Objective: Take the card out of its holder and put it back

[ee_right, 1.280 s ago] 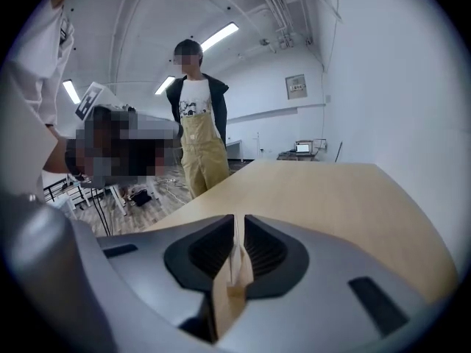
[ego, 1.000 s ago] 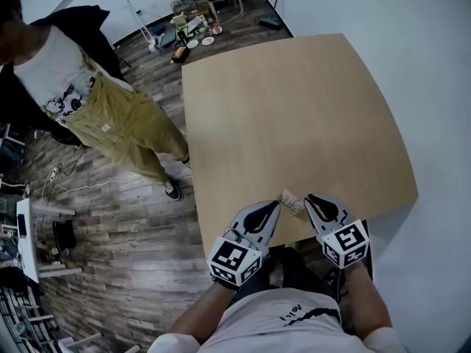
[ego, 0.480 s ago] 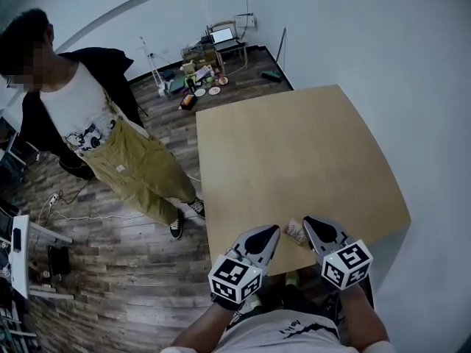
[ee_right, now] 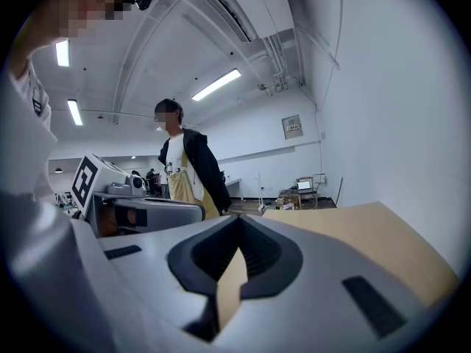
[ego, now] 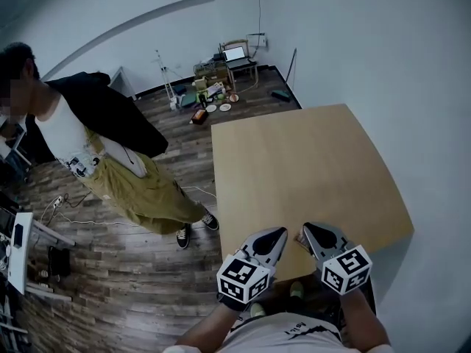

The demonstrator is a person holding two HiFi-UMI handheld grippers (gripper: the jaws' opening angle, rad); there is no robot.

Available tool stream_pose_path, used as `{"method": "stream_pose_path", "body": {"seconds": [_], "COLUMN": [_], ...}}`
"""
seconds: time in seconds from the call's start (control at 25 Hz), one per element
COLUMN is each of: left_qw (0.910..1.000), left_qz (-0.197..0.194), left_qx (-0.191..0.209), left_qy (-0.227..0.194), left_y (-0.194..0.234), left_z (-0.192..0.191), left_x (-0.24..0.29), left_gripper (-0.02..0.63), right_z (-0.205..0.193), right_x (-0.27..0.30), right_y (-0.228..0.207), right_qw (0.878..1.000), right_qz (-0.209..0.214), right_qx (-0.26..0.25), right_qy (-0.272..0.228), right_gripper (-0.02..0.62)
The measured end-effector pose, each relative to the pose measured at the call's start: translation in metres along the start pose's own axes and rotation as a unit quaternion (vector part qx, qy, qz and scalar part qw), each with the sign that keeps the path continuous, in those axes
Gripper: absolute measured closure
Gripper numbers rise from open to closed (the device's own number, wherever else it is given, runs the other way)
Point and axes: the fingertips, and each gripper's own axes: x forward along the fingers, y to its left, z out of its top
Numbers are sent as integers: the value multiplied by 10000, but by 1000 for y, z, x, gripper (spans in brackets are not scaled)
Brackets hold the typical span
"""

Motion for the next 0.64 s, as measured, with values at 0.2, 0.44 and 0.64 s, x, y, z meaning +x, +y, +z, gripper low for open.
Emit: {"method": "stream_pose_path", "body": {"seconds": [0.2, 0.44, 0.64], "left_qw": [10000, 9999, 9999], "left_qz": [42, 73, 78], "left_qx": [-3, 34, 50], "left_qy": [-68, -101, -123], "left_y": [5, 4, 7], "left_z": [19, 11, 4], "left_x": [-11, -23, -45], "left_gripper": [594, 594, 594], "right_z": [17, 7, 1], "right_x": [6, 4, 5], "right_y": [13, 25, 46], "right_qw": [9999, 9999, 9999], "right_qz": [51, 78, 82], "right_qx": [-77, -98, -133], "right_qy": [38, 16, -16], "right_gripper": [581, 581, 581]}}
